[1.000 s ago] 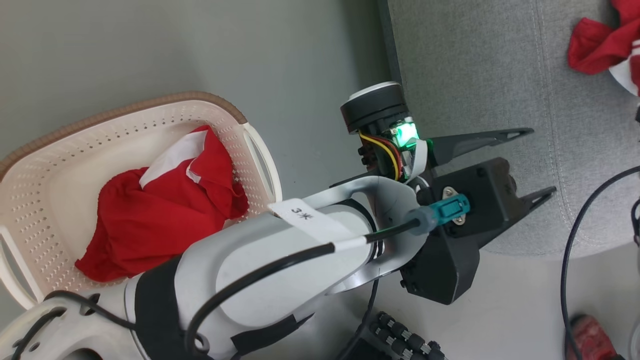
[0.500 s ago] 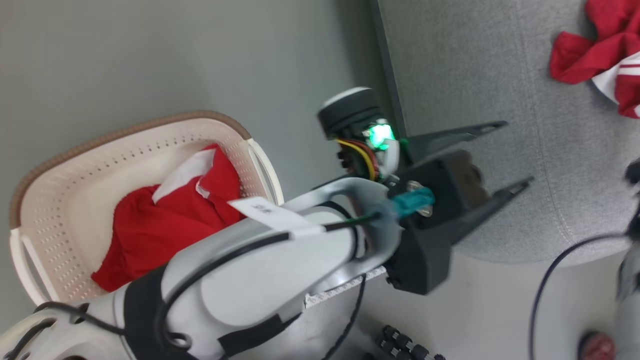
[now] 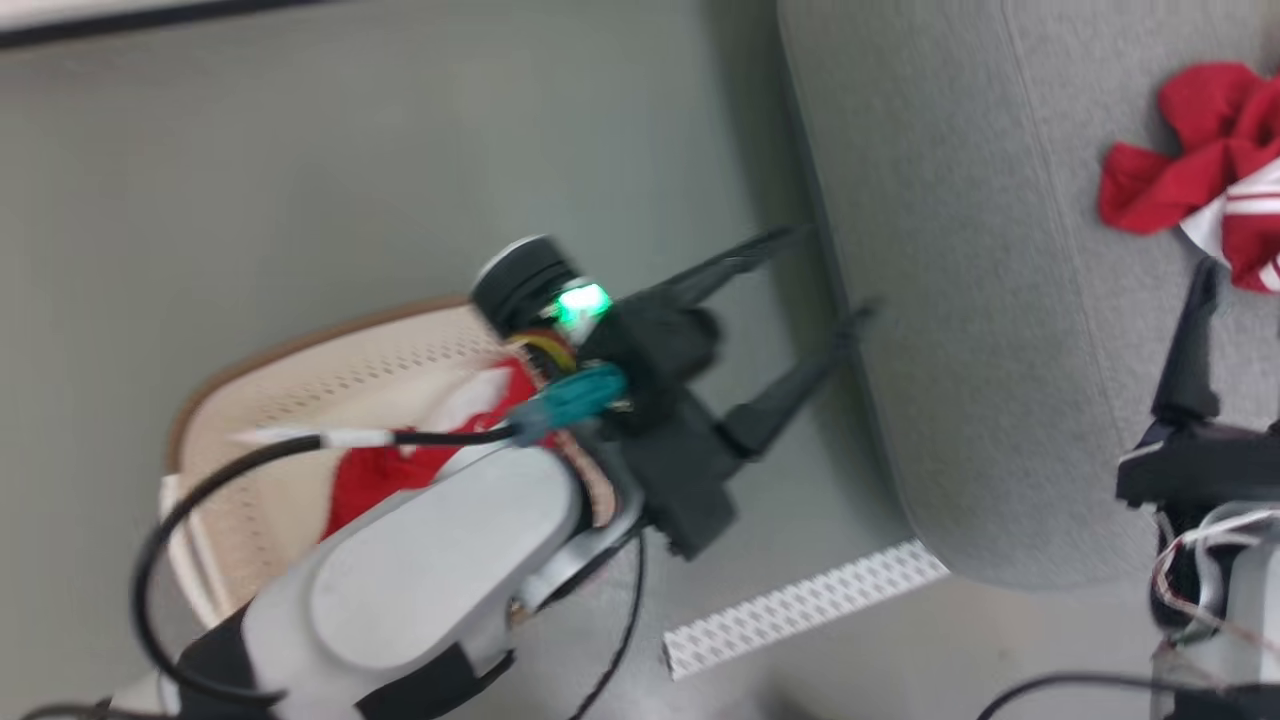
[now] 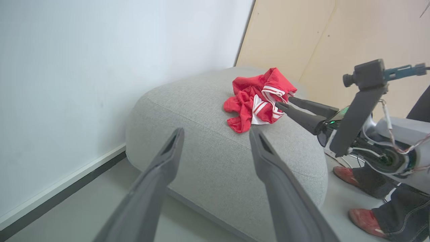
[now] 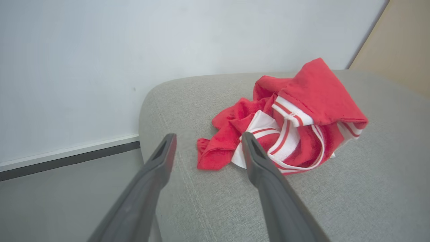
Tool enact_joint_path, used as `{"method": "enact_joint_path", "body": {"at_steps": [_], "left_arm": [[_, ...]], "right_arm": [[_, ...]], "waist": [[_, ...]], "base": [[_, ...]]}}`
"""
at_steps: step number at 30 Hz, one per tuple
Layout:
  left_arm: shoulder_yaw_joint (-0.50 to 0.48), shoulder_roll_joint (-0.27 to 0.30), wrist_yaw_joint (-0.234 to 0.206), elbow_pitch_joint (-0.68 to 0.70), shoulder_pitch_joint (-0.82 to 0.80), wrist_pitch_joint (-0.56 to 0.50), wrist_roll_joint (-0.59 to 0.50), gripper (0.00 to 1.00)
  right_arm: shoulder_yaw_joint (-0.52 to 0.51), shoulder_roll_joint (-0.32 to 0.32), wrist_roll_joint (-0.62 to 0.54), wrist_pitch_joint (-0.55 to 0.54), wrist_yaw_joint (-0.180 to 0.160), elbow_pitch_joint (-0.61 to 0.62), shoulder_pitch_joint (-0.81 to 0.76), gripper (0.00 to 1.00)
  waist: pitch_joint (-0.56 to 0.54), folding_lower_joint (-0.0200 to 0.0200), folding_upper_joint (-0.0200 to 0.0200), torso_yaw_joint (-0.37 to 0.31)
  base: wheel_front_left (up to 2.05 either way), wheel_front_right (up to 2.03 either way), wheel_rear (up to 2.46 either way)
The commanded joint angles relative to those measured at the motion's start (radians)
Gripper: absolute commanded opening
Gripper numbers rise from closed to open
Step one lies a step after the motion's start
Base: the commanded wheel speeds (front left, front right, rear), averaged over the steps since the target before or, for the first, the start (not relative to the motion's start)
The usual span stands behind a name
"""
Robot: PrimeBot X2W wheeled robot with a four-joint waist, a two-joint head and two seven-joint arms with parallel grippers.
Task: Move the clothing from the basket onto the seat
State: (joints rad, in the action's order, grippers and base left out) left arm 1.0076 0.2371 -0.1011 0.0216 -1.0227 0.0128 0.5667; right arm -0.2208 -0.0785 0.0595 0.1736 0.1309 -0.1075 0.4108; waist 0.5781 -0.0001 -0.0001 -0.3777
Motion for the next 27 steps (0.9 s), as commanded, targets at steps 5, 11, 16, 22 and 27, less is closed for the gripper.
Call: {"method": "enact_joint_path", "body": {"at_steps": [5, 11, 16, 22, 27], "left_arm": [[-0.046, 0.037, -0.053, -0.028, 0.104, 0.083, 0.028, 1.00], [-0.123, 0.074, -0.126, -0.064, 0.262, 0.188, 0.092, 1.00], [-0.195, 0.093, -0.183, -0.079, 0.409, 0.238, 0.137, 1.00], [-0.306, 0.117, -0.234, -0.046, 0.571, 0.252, 0.110, 1.00], [-0.446, 0.111, -0.265, 0.023, 0.730, 0.251, 0.013, 1.00]], "right_arm": [[0.081, -0.022, -0.013, -0.028, 0.000, 0.063, -0.090, 1.00], [0.175, -0.084, 0.018, -0.013, 0.000, 0.096, -0.156, 1.00], [0.264, -0.131, 0.055, 0.021, 0.000, 0.098, -0.210, 1.00], [0.355, -0.166, 0.088, 0.055, 0.000, 0.074, -0.283, 1.00], [0.411, -0.168, 0.089, 0.078, 0.000, 0.050, -0.325, 1.00]], "waist": [[-0.175, 0.0001, 0.0001, 0.172], [-0.290, 0.0001, 0.0001, 0.278], [-0.380, 0.0001, 0.0001, 0.346], [-0.482, 0.0001, 0.0001, 0.407], [-0.543, 0.0001, 0.0001, 0.430]], "base": [[0.00, 0.00, 0.00], [0.00, 0.00, 0.00], [0.00, 0.00, 0.00], [0.00, 0.00, 0.00], [0.00, 0.00, 0.00]]}}
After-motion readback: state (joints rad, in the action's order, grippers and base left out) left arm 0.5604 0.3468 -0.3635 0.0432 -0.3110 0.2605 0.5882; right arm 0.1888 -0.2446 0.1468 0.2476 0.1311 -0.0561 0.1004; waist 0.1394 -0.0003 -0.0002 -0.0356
